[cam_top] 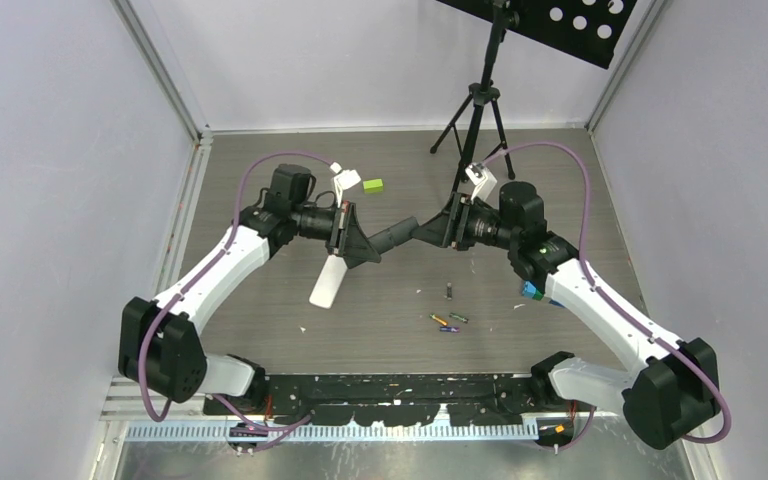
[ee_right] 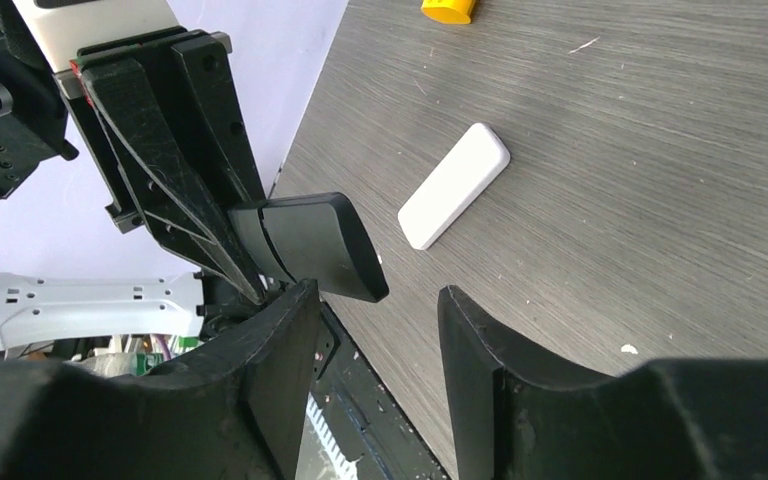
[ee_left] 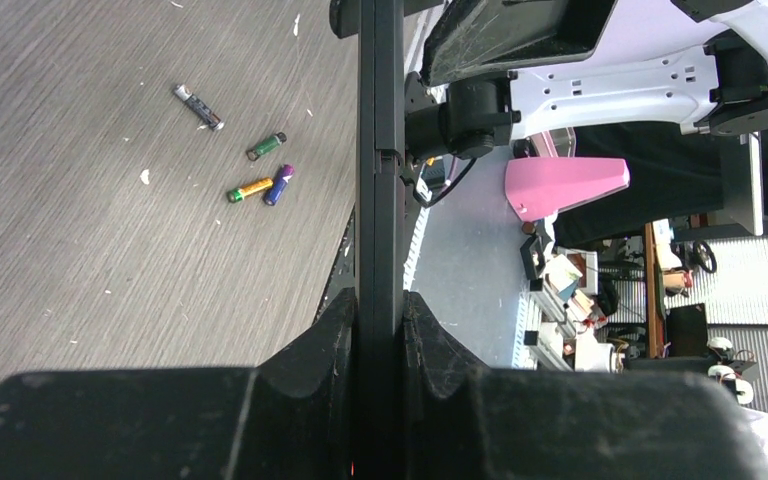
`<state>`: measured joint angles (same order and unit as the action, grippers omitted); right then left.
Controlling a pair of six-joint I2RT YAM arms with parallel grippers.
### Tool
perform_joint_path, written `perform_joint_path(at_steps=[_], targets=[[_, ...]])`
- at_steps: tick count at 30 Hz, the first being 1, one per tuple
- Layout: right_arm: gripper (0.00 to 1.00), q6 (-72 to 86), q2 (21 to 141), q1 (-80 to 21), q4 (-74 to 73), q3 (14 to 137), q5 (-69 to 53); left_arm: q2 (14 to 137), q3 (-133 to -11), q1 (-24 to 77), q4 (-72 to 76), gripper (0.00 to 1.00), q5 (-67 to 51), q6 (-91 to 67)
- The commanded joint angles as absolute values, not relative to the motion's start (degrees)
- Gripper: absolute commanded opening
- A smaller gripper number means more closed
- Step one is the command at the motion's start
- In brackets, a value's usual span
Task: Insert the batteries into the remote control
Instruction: Remove the battery cover from the remote control.
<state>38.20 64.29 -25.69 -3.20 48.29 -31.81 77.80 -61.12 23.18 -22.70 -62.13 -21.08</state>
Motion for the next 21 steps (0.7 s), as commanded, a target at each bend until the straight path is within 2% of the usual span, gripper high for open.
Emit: perform_joint_path(at_steps=[1, 4, 7, 14, 21], targets=[[0.56, 40.0, 63.4, -25.6, 4.1, 47.3, -33.1, 78.1, -61.7, 22.9, -22.0, 0.00, -63.8, -21.9], [0.60, 41.0, 63.9, -25.6, 6.1, 46.9, -33.4, 78.2, -61.7, 22.9, -22.3, 0.00, -63.8, -21.6], [0.59, 42.1, 65.3, -25.6, 7.9, 46.7, -33.8, 78.3, -61.7, 22.9, -22.4, 0.00, -63.9, -21.6], [0.37, 43.0, 66.8, -25.6, 9.7, 47.0, -36.2, 79.0, -61.8, 22.9, -22.5, 0.00, -63.8, -21.7], [0.28, 43.3, 67.1, -25.6, 9.6, 46.3, -36.0, 79.3, -61.7, 22.9, -22.5, 0.00, -63.3, -21.7]])
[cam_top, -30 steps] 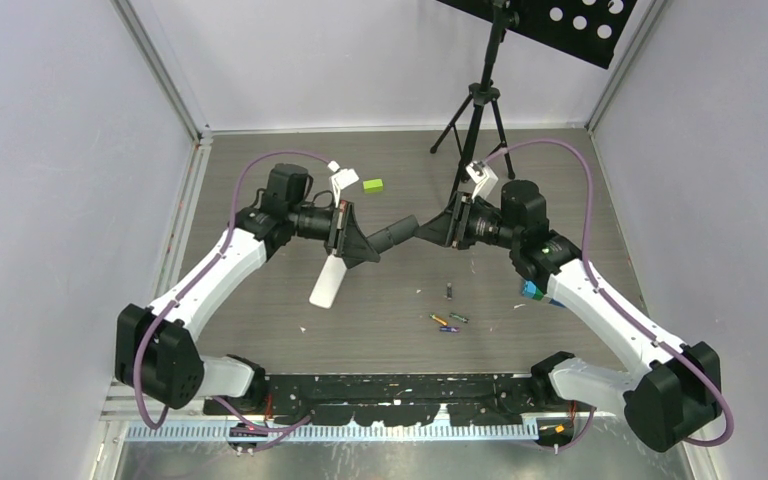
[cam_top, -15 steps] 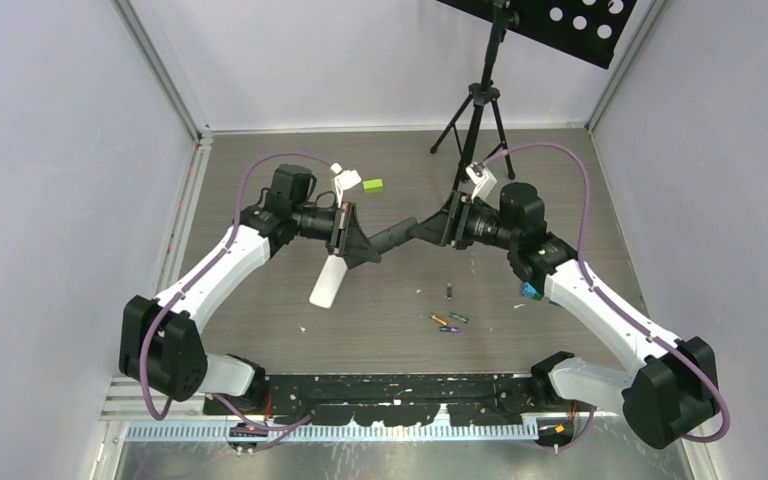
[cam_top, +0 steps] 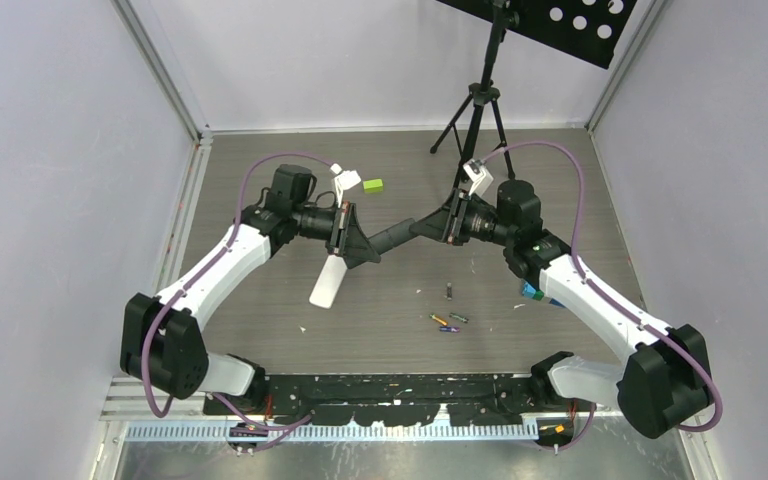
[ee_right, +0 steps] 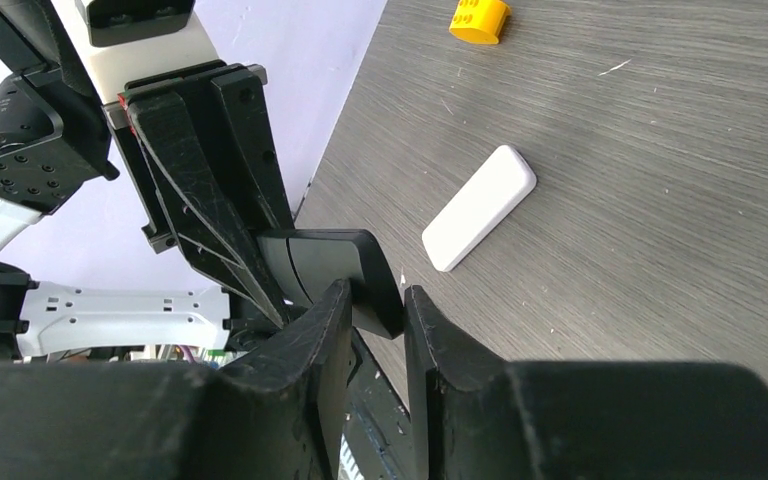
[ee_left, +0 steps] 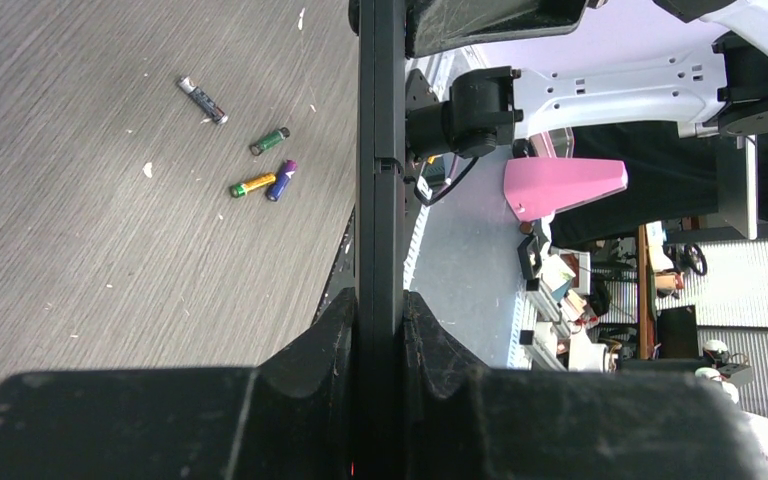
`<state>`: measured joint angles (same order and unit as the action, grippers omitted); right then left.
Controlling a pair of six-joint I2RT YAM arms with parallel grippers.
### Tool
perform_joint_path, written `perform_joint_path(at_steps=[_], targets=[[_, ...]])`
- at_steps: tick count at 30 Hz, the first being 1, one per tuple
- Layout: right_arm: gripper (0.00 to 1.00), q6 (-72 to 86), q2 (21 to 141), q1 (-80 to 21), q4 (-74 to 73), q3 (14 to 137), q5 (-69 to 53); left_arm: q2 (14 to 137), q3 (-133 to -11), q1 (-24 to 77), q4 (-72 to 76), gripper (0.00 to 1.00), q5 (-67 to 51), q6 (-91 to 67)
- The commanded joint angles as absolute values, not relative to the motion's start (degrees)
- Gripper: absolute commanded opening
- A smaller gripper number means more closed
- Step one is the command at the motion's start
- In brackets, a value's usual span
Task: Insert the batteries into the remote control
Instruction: Remove the battery cover from the remote control.
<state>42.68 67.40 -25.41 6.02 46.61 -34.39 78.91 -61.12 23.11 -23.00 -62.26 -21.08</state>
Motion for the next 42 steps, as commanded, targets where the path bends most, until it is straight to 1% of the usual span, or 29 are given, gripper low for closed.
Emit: perform_joint_path(at_steps=[1, 3, 9, 14, 16, 20, 24, 27, 32, 37, 38, 39, 40, 42], targets=[[0.25, 43.4, 67.1, -25.6, 9.5, 46.4, -35.9, 79.5, -61.7, 22.9, -22.6, 0.00, -63.1, -21.7], [0.21, 43.2, 67.1, -25.6, 9.1, 46.6, -35.5, 79.8, -61.9, 22.9, -23.5, 0.00, -61.8, -21.3], [0.14, 43.1, 66.7, -25.6, 8.6, 47.0, -36.2, 81.3, -62.5, 22.9, -25.2, 0.00, -59.1, -20.8], [0.01, 45.0, 67.1, -25.6, 11.2, 45.8, -37.2, 82.3, -62.4, 22.9, -24.5, 0.00, -57.1, -22.0], [0.00, 44.9, 67.4, -25.6, 11.0, 45.4, -35.9, 82.9, -62.5, 22.9, -24.8, 0.00, -55.2, -22.1], [0.00, 44.6, 68.0, -25.6, 9.8, 45.0, -32.1, 84.3, -63.2, 22.9, -28.9, 0.00, -47.7, -20.3], [0.00, 44.0, 69.5, -25.6, 5.3, 44.8, -20.9, 86.3, -63.6, 22.9, -32.7, 0.00, -42.7, -18.3], [0.00, 45.2, 73.5, -25.5, 3.4, 44.3, -12.6, 86.7, -62.3, 23.0, -32.9, 0.00, -41.8, -18.0], [0.00, 45.5, 80.8, -25.7, 7.4, 42.6, -11.6, 85.8, -60.2, 23.4, -32.5, 0.00, -42.0, -18.4], [0.00, 45.0, 85.1, -25.7, 8.7, 41.2, -10.0, 84.5, -59.0, 23.6, -32.6, 0.00, -42.9, -18.2], [0.01, 44.8, 85.6, -25.7, 8.9, 40.8, -9.6, 84.4, -59.0, 23.6, -32.6, 0.00, -43.2, -18.1], [0.03, 44.7, 85.9, -25.7, 9.1, 40.5, -9.3, 84.3, -59.1, 23.7, -32.5, 0.00, -43.4, -18.1], [0.10, 44.4, 86.2, -25.7, 8.9, 40.3, -9.0, 84.0, -59.1, 23.8, -32.5, 0.00, -43.6, -18.1], [0.27, 43.2, 86.2, -25.7, 6.8, 40.6, -7.7, 83.5, -59.1, 24.0, -32.5, 0.00, -44.0, -18.0]])
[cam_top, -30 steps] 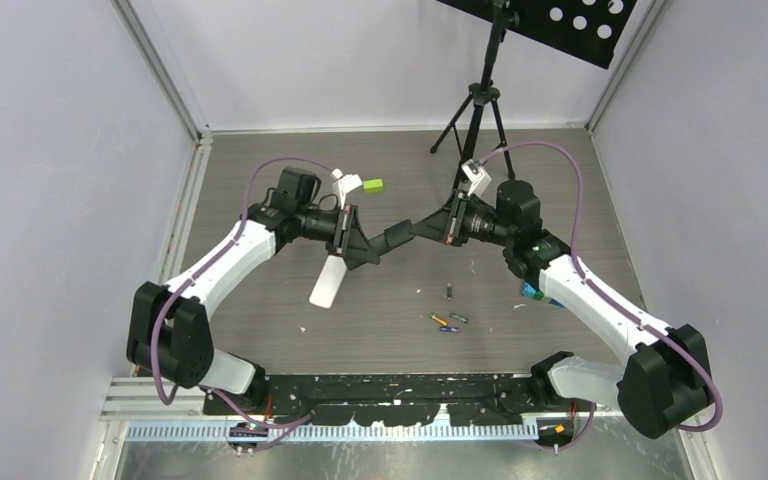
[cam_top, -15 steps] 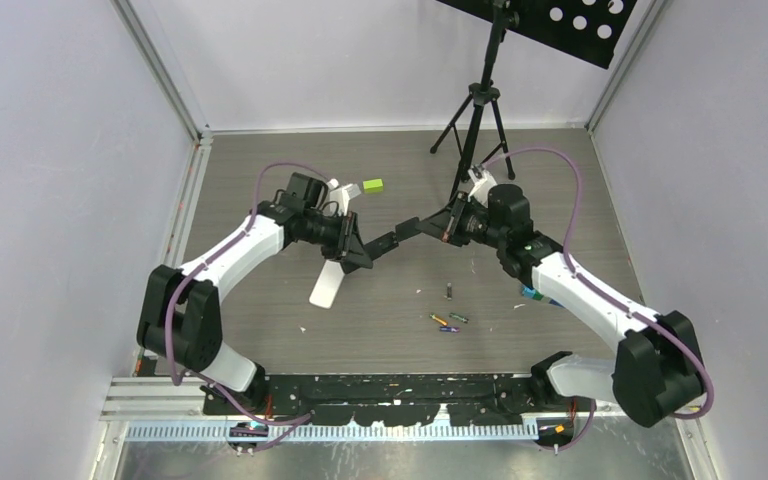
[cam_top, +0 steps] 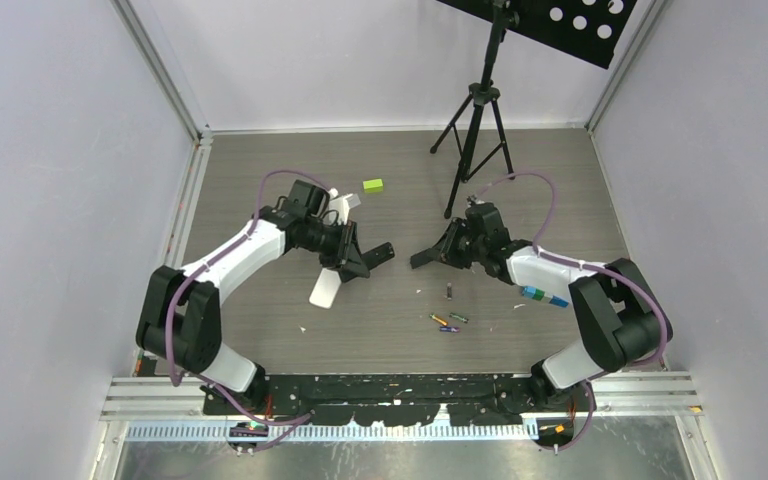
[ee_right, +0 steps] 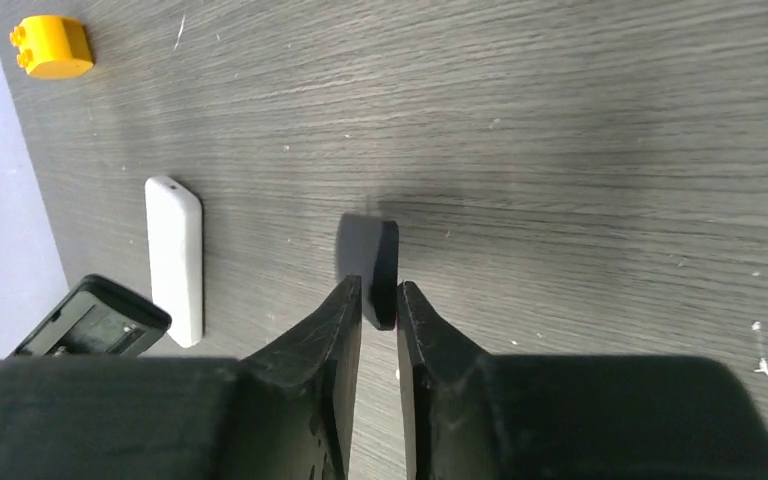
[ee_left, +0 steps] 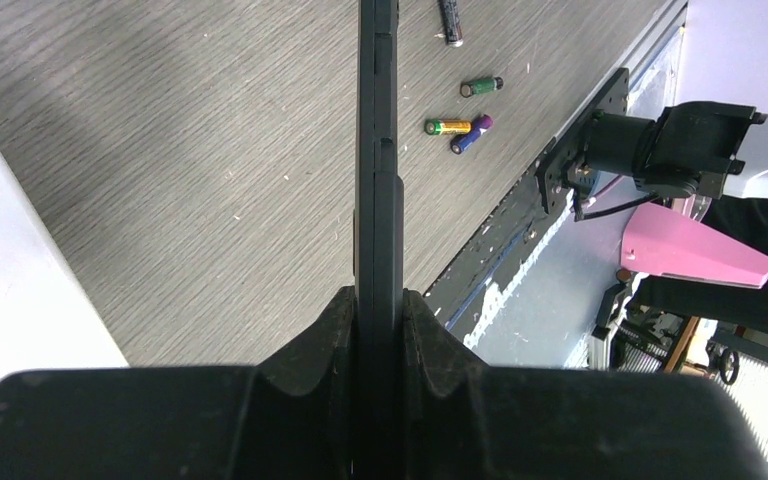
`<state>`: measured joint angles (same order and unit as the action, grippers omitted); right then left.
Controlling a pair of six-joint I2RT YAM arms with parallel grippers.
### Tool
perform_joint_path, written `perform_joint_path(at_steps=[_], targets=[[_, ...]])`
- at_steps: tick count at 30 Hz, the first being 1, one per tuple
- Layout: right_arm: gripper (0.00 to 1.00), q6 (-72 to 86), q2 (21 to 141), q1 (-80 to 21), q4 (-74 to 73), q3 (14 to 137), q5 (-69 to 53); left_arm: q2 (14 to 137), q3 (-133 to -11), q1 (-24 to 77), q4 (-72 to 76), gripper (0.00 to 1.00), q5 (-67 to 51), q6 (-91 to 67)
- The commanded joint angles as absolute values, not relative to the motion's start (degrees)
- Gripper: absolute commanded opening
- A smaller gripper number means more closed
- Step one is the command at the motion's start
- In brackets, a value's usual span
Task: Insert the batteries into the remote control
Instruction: Remove the battery cover from the remote control, then adjust the remote control.
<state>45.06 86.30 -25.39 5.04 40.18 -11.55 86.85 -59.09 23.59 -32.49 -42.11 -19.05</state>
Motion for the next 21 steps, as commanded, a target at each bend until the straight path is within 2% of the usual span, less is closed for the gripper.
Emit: perform_joint_path(at_steps=[1, 2, 4, 7, 12, 15, 21], targets=[[0.41, 42.5, 85.9, -25.6, 5.5, 40.9, -7.4, 83.1, -59.1, 24.1, -32.5, 0.00, -44.3, -18.0], [0.53, 42.0, 85.4, -25.6, 4.2, 41.2, -7.2, 82.8, -59.0, 24.2, -32.7, 0.00, -44.8, -17.8], [0.68, 40.8, 83.5, -25.6, 2.6, 41.7, -9.6, 82.2, -59.1, 24.3, -33.4, 0.00, -45.3, -17.4], [0.79, 39.7, 78.7, -25.6, 4.3, 40.8, -18.4, 81.2, -59.6, 24.5, -34.4, 0.00, -46.6, -16.5], [0.81, 42.4, 70.3, -25.7, 14.4, 37.2, -35.9, 79.6, -61.8, 24.6, -35.6, 0.00, -49.6, -15.3], [0.82, 46.0, 66.0, -25.8, 21.3, 35.2, -41.8, 79.3, -63.6, 25.0, -39.0, 0.00, -50.5, -12.5], [0.82, 43.8, 65.5, -27.1, 15.6, 39.0, -45.3, 77.0, -63.7, 26.0, -35.5, 0.00, -57.6, -14.4]])
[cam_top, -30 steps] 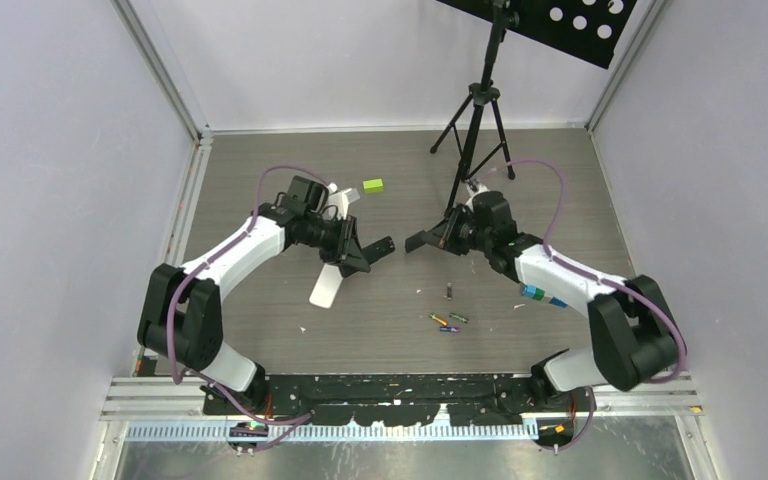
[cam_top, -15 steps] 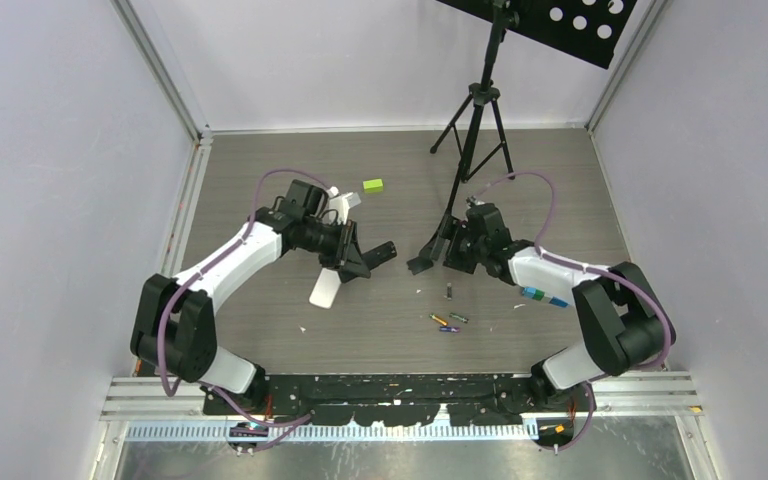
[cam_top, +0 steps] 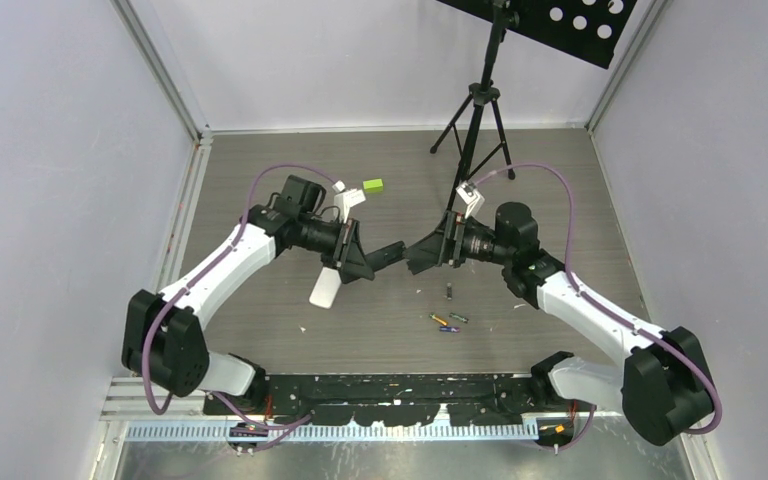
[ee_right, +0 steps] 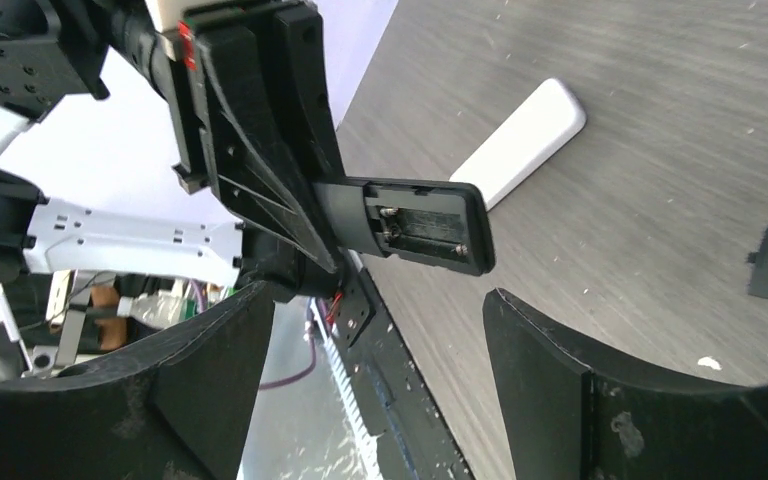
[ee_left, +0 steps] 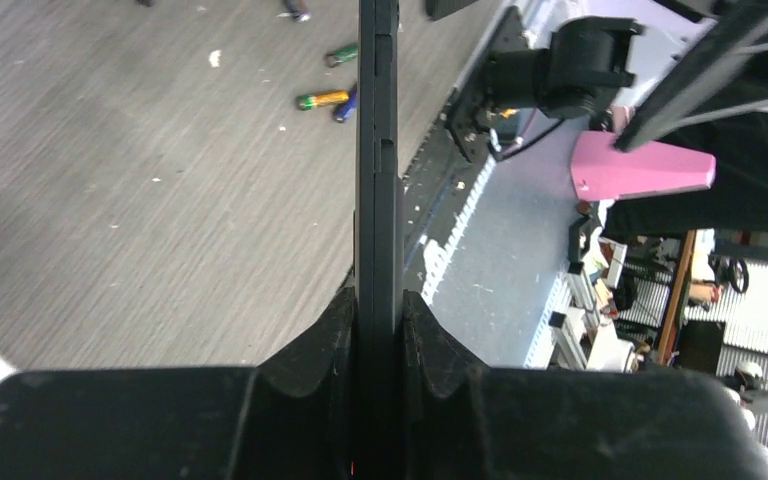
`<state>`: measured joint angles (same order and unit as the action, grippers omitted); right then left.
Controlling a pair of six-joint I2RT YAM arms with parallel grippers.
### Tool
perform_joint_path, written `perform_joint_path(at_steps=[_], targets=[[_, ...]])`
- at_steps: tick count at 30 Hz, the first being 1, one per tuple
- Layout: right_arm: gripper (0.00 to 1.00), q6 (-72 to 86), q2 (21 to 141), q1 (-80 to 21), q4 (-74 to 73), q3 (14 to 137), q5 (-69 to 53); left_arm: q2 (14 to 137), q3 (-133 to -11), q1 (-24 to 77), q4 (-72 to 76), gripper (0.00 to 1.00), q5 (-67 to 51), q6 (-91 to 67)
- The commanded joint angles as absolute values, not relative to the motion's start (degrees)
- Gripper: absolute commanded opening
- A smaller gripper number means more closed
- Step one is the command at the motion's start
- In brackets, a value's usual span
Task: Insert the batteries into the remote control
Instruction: Adjust the remote control.
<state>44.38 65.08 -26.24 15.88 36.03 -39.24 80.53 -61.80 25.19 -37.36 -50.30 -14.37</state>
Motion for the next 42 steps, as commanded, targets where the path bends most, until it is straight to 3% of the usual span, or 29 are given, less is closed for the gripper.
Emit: perform_joint_path(at_steps=[1, 3, 5, 13, 15, 16, 19, 21, 26, 32, 38, 42], targets=[[0.82, 43.1, 65.6, -27.3, 14.5, 39.9, -44.9, 76.6, -63.6, 26.3, -35.0, 0.00, -58.3, -14.5], [0.80, 42.4, 65.7, -27.6, 13.5, 41.1, -44.6, 75.7, -63.6, 26.8, -35.0, 0.00, -59.5, -13.9], [0.72, 43.4, 66.0, -27.8, 13.7, 42.0, -45.8, 75.2, -63.5, 27.1, -35.4, 0.00, -61.5, -12.9], [0.26, 52.6, 67.9, -30.9, 26.3, 40.5, -54.4, 75.8, -61.4, 27.2, -32.3, 0.00, -67.2, -13.8], [0.07, 52.7, 67.0, -30.9, 26.2, 40.0, -54.3, 75.6, -61.8, 27.2, -32.1, 0.06, -67.1, -13.8], [0.02, 52.8, 66.6, -31.0, 26.3, 39.8, -54.2, 75.4, -62.0, 27.1, -31.9, 0.17, -66.9, -14.0], [0.00, 53.6, 64.8, -30.9, 26.7, 39.0, -51.4, 73.8, -61.5, 27.0, -27.3, 0.59, -64.8, -17.9], [0.00, 54.1, 63.1, -30.9, 26.8, 38.5, -47.8, 71.3, -59.4, 26.8, -18.9, 0.97, -61.8, -24.9], [0.00, 58.0, 60.3, -30.9, 30.7, 36.5, -36.3, 63.9, -53.2, 25.3, 2.9, 1.00, -50.8, -40.4], [0.00, 65.7, 58.6, -30.9, 37.5, 35.7, -23.9, 59.6, -50.4, 24.8, 15.3, 1.00, -34.9, -50.2], [0.00, 70.5, 55.8, -31.3, 46.7, 33.1, -9.5, 60.4, -45.1, 24.8, 36.9, 0.99, -25.4, -63.9], [0.00, 72.9, 58.9, -31.8, 51.1, 34.4, -7.0, 63.9, -43.5, 24.9, 50.7, 0.96, -23.4, -71.4]])
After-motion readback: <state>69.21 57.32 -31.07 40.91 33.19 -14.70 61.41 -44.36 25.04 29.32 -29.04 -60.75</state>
